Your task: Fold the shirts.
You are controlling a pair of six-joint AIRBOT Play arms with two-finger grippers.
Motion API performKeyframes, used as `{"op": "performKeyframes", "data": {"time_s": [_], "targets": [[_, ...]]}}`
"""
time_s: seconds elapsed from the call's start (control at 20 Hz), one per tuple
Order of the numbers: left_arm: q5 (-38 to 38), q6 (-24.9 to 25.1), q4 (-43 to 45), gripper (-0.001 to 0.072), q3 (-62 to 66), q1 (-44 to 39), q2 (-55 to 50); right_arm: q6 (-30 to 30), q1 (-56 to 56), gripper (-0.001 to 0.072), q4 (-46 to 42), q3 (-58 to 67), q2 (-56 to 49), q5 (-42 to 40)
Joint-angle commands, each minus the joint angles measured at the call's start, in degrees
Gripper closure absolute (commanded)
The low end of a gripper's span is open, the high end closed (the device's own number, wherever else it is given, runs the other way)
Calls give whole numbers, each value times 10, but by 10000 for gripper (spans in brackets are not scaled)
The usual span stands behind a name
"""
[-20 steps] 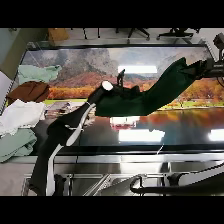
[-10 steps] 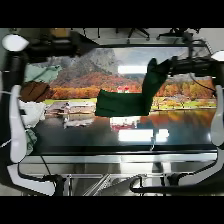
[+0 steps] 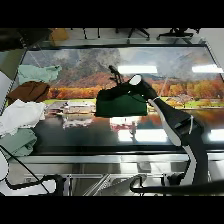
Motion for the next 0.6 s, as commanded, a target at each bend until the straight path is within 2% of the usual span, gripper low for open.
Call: {"op": "performKeyframes", "data": {"time_s": [0.0,0.1,0.15,0.2,0.25,0.35,0.45,0.55], "targets": [[-16,10,-1,691,0,8,5,19,-6,326,-18,2,3,-35],[-24,10,0,691,0,8,4,33,-67,325,-29,2,43,-2],[-26,10,0,691,0,8,4,55,-103,303,-43,2,62,23],[-27,10,-1,690,0,8,4,89,-143,171,-69,2,80,52],[-28,10,-1,691,0,8,4,123,-180,113,-102,2,92,82],[-28,8,-1,690,0,8,4,174,-252,113,-176,2,101,160],[-28,8,-1,690,0,8,5,178,-293,112,-218,-18,97,210],[-28,8,-1,690,0,8,4,160,-309,112,-219,-60,92,217]]}}
